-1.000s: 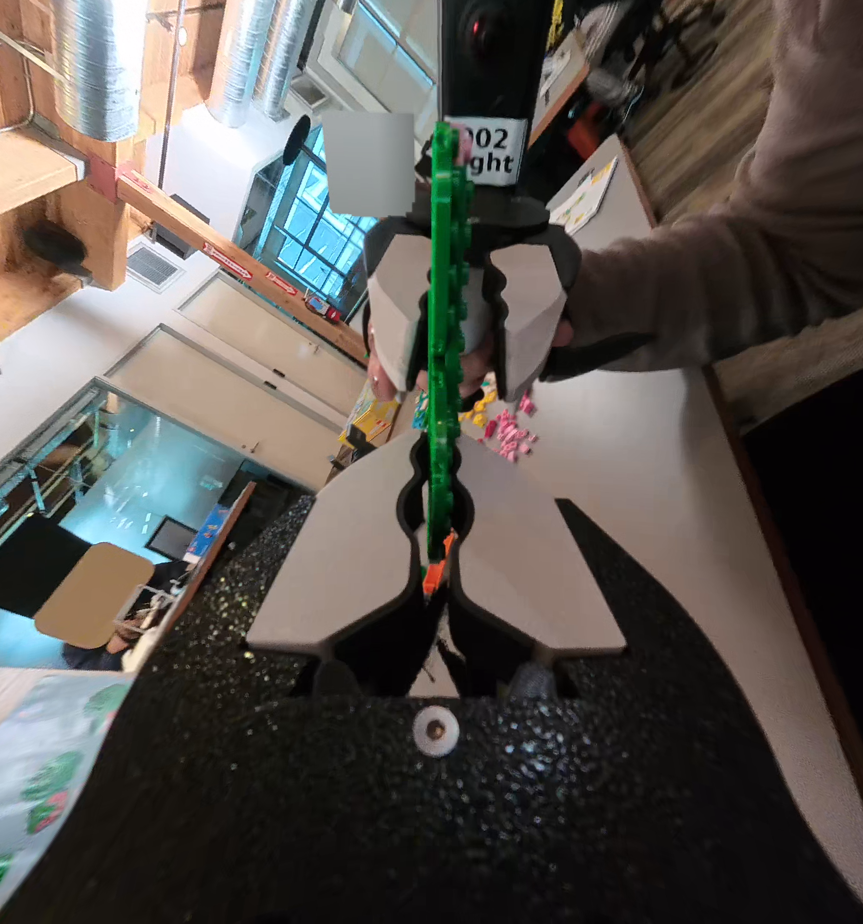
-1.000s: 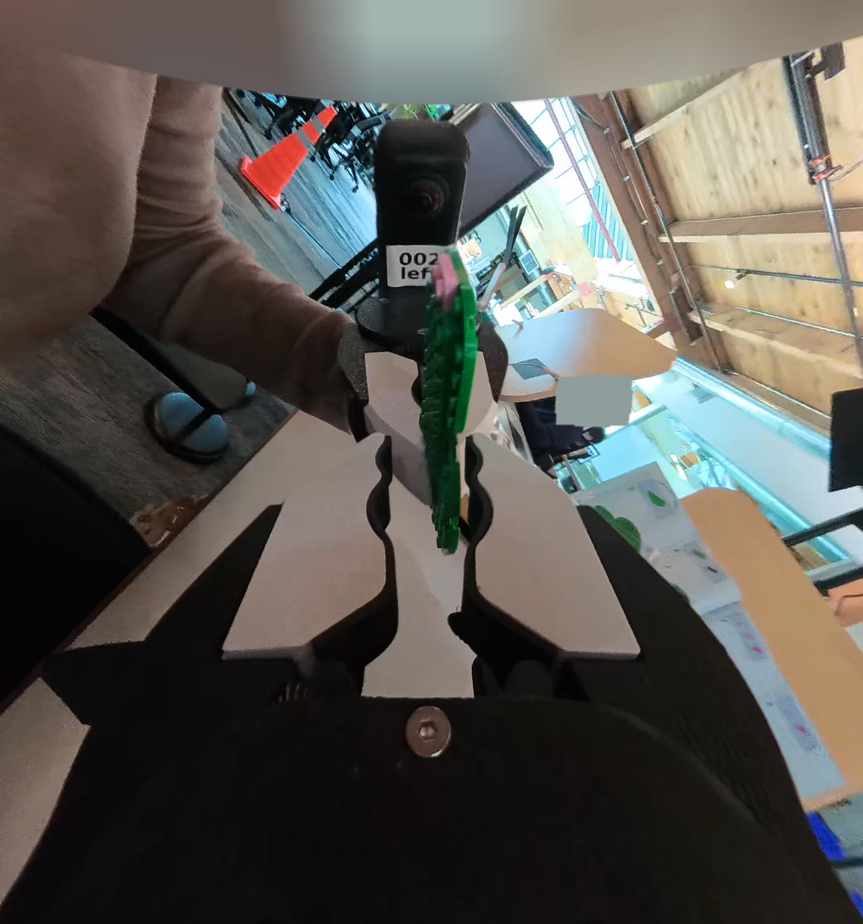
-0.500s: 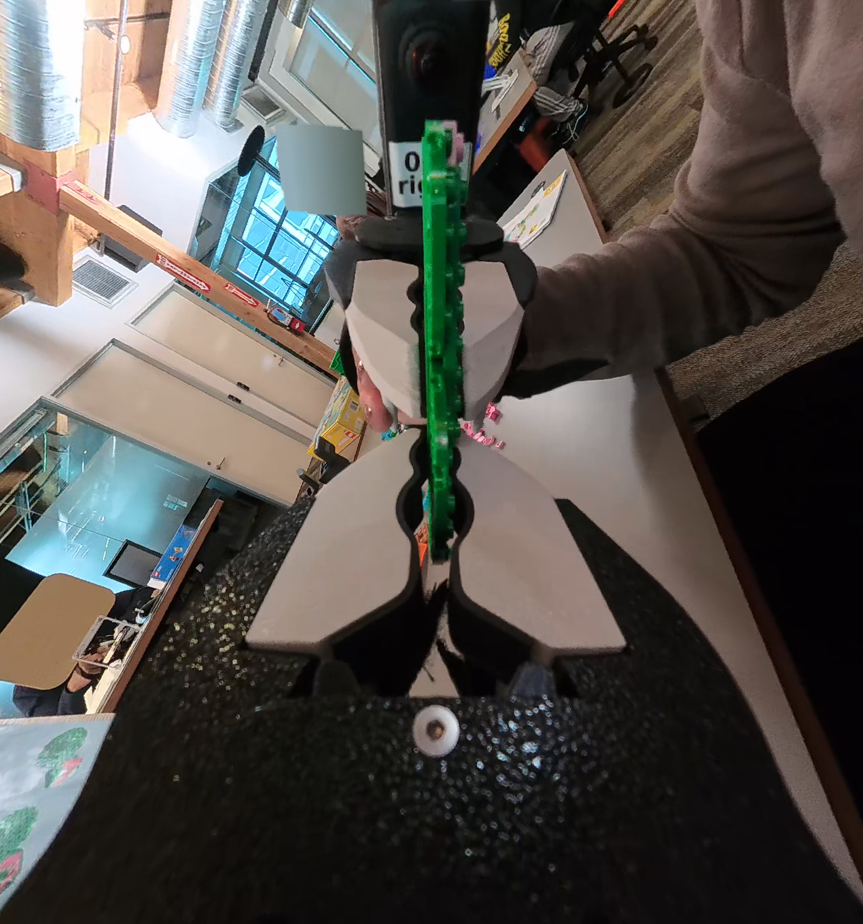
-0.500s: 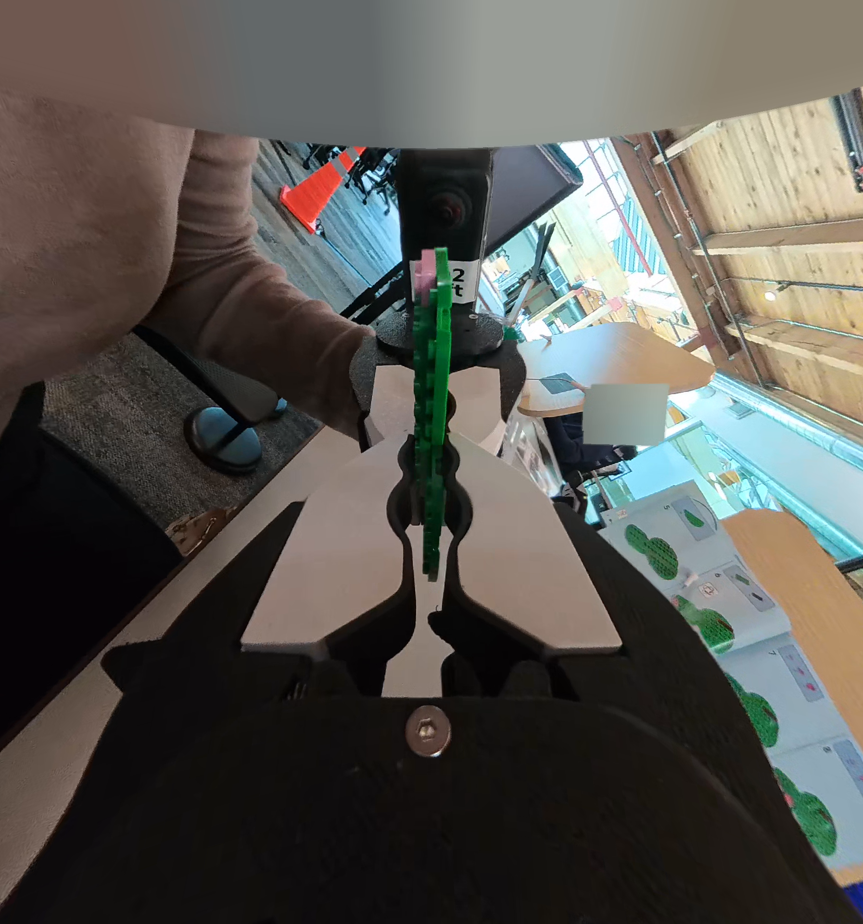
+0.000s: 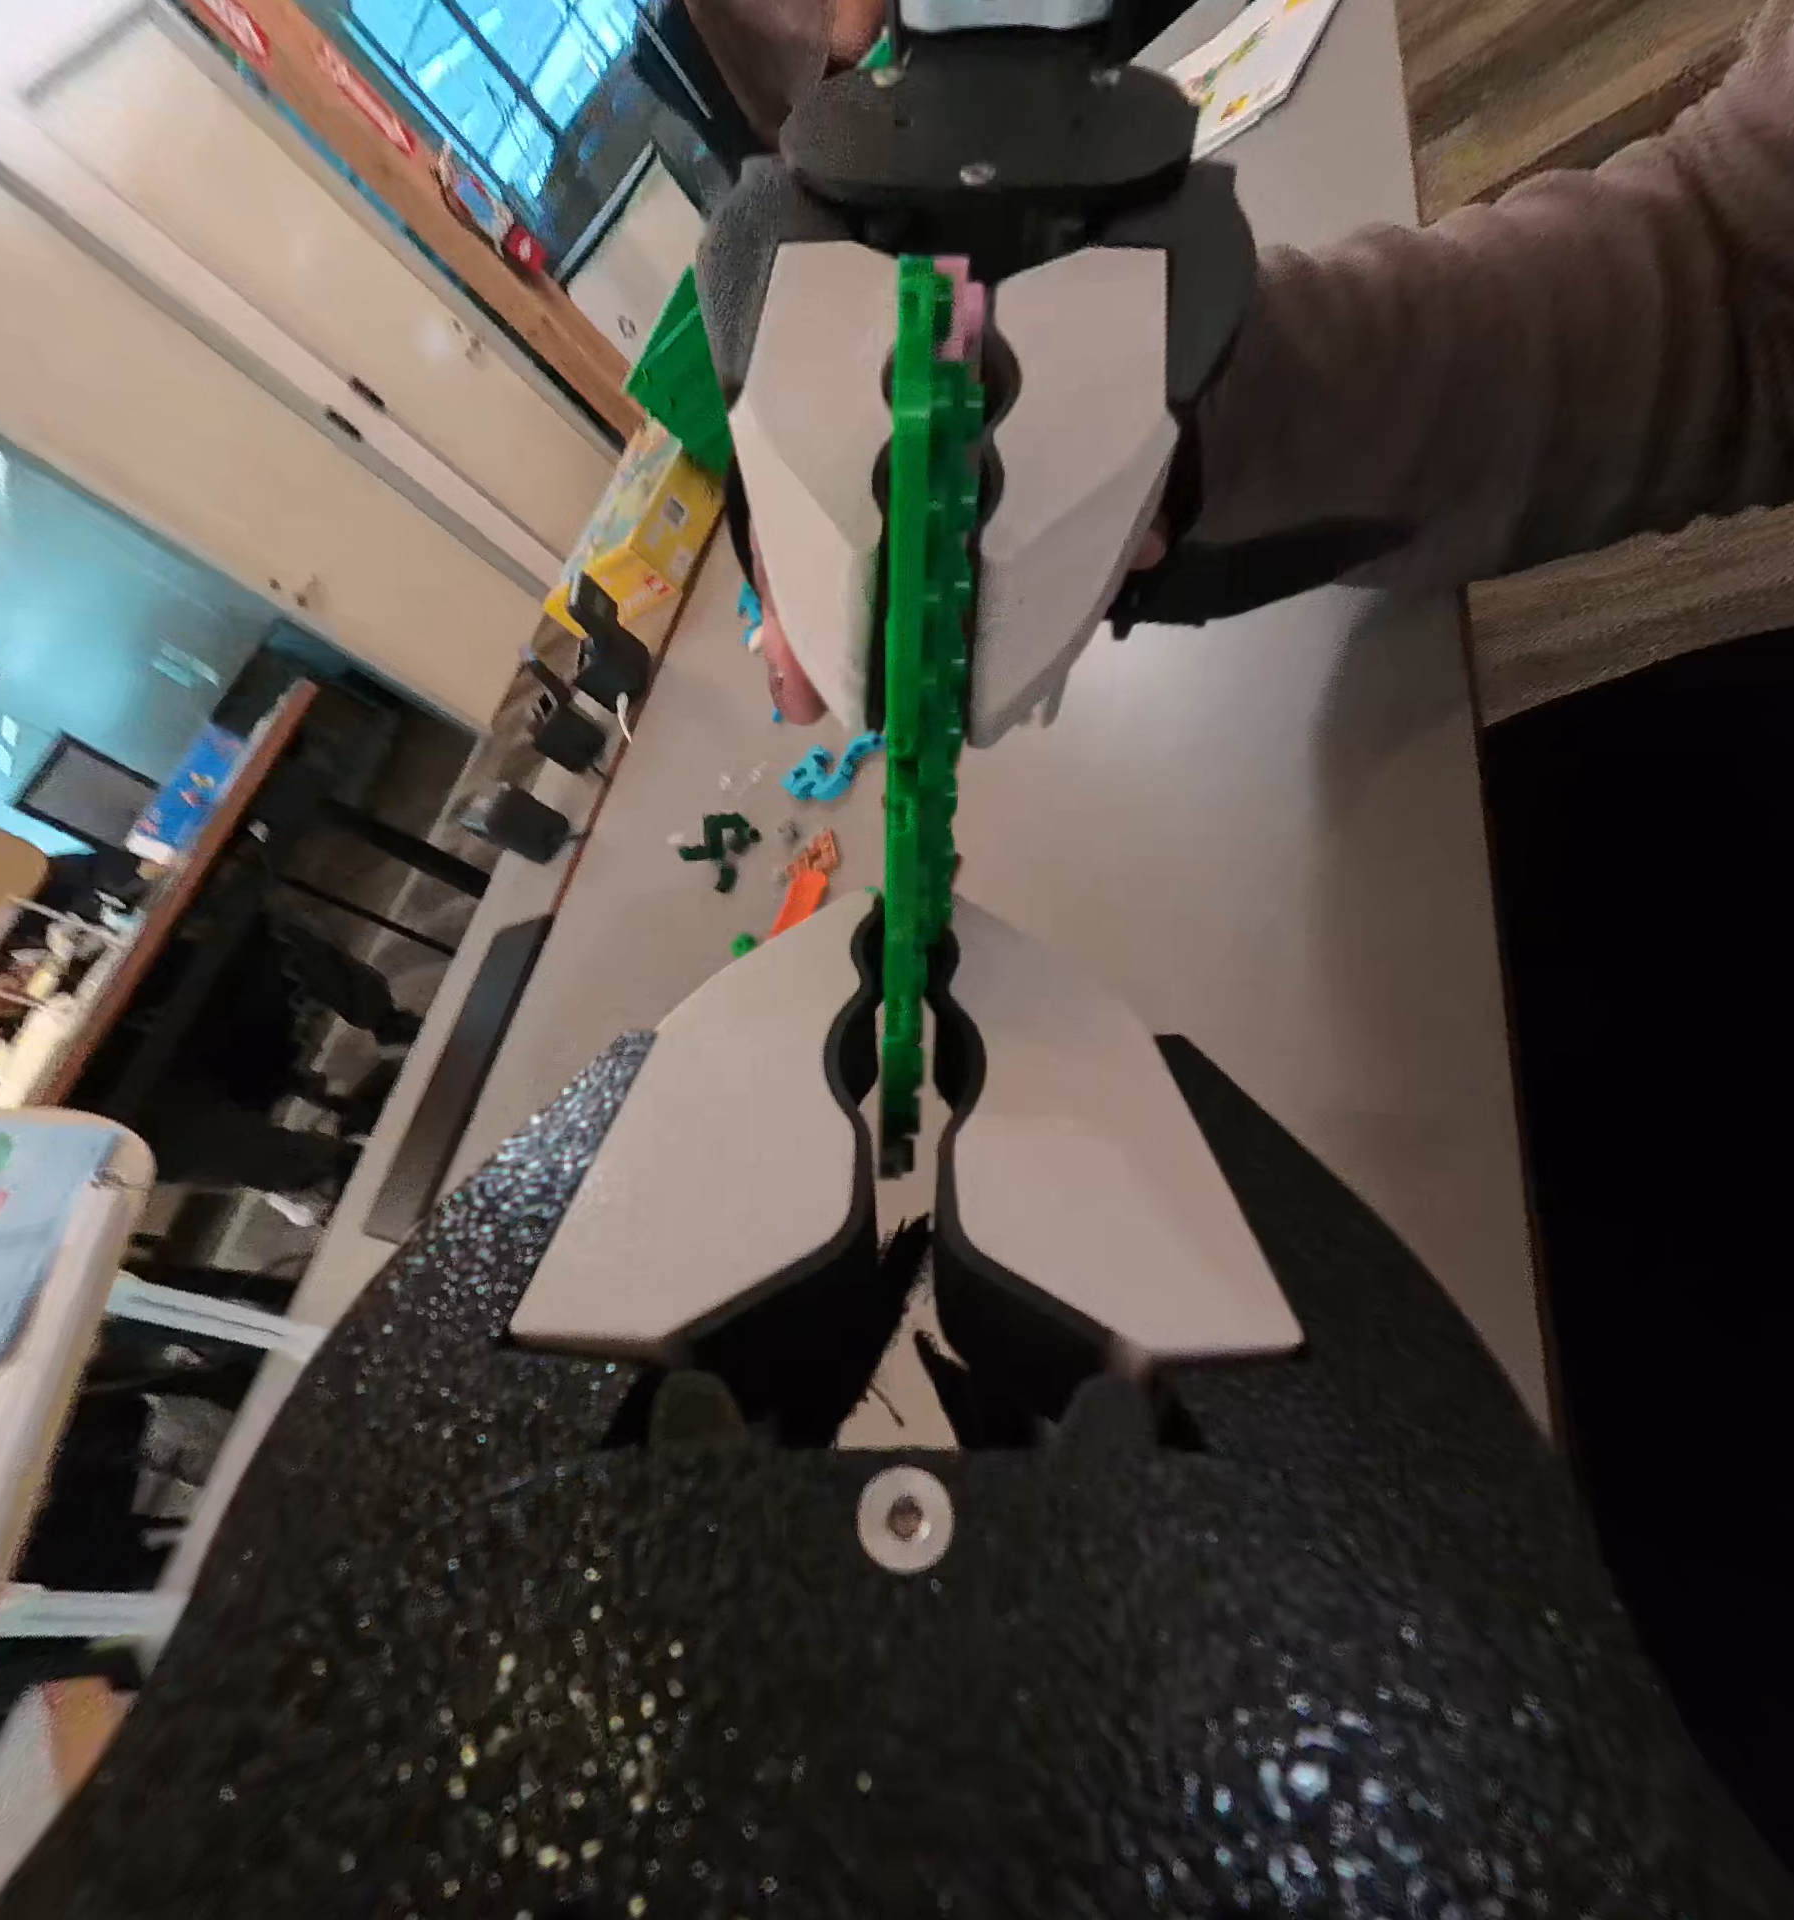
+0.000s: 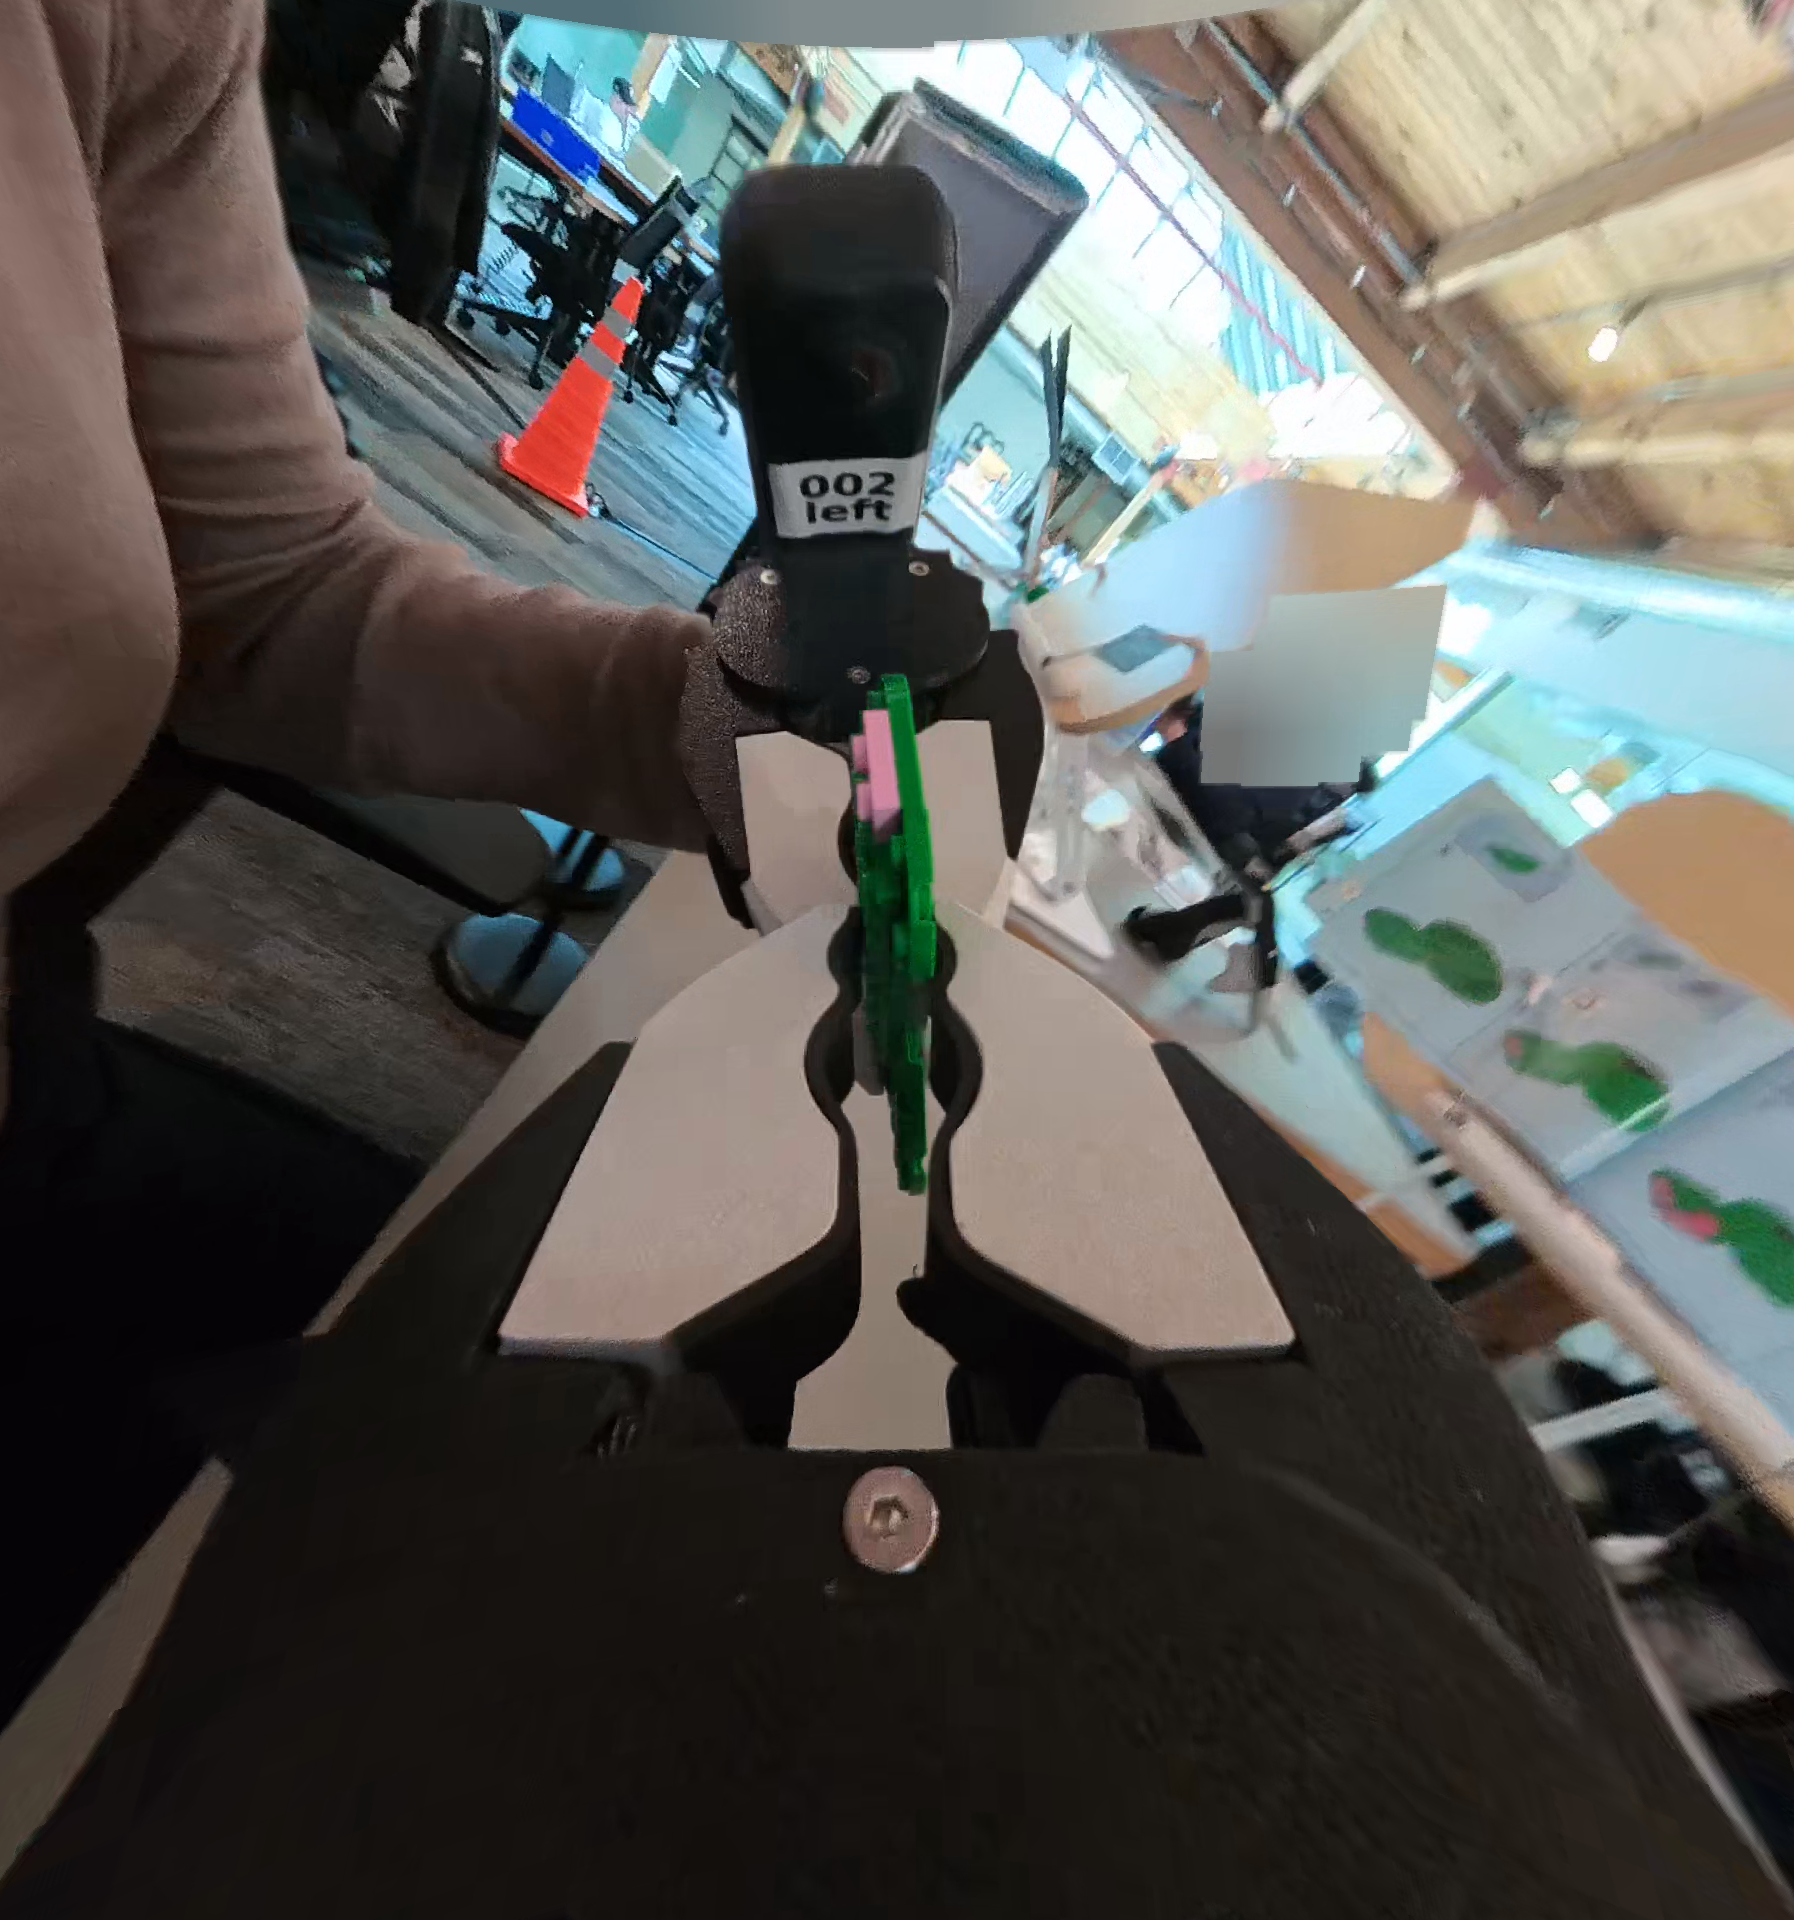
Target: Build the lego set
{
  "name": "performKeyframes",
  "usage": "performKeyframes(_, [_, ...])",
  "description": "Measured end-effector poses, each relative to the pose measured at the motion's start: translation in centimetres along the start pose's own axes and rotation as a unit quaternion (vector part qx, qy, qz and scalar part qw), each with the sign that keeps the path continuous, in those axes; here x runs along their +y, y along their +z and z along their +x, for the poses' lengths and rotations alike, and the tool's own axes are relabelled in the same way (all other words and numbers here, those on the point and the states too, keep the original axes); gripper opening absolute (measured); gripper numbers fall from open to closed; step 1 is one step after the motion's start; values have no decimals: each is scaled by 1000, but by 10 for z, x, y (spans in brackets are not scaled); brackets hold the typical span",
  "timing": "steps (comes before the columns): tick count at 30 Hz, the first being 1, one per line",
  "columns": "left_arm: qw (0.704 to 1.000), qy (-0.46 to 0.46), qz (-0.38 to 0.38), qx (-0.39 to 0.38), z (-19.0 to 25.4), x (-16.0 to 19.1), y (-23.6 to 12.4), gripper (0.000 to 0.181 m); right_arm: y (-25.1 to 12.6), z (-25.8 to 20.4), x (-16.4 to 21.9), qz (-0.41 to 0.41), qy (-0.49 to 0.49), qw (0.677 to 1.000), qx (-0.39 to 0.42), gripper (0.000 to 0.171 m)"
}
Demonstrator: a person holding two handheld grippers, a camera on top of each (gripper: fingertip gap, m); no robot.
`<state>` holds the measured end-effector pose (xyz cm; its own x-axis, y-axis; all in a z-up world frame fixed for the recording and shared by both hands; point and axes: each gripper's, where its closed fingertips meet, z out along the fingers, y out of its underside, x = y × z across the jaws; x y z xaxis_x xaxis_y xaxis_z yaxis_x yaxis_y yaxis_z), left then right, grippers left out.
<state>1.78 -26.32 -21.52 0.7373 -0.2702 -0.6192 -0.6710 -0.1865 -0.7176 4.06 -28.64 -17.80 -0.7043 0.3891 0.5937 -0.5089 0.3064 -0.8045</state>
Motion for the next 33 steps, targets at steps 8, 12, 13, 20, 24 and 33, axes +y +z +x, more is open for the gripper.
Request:
performKeyframes(8, [977, -190, 98, 5, -23, 5, -4, 25, 0, 38, 21, 95, 298, 950, 4, 7])
performKeyframes(12, [946, -284, 156, 31, -33, 16, -13, 24, -3, 53, 37, 114, 351, 929, 32, 7])
performKeyframes(13, [941, -296, 161, 30, -36, 19, -15, 23, -5, 56, 39, 122, 364, 923, 34, 7])
performKeyframes(20, [951, -289, 108, -35, -50, 40, -11, 59, -11, 72, 52, 166, 445, 878, 53, 7])
performKeyframes(24, [965, -226, 68, -114, -61, 45, -5, 84, -13, 84, 69, 181, 505, 839, 90, 6])
performKeyframes(33, [959, 20, 20, -283, -72, 44, -6, 70, -33, 108, 89, 248, 591, 752, 157, 6])
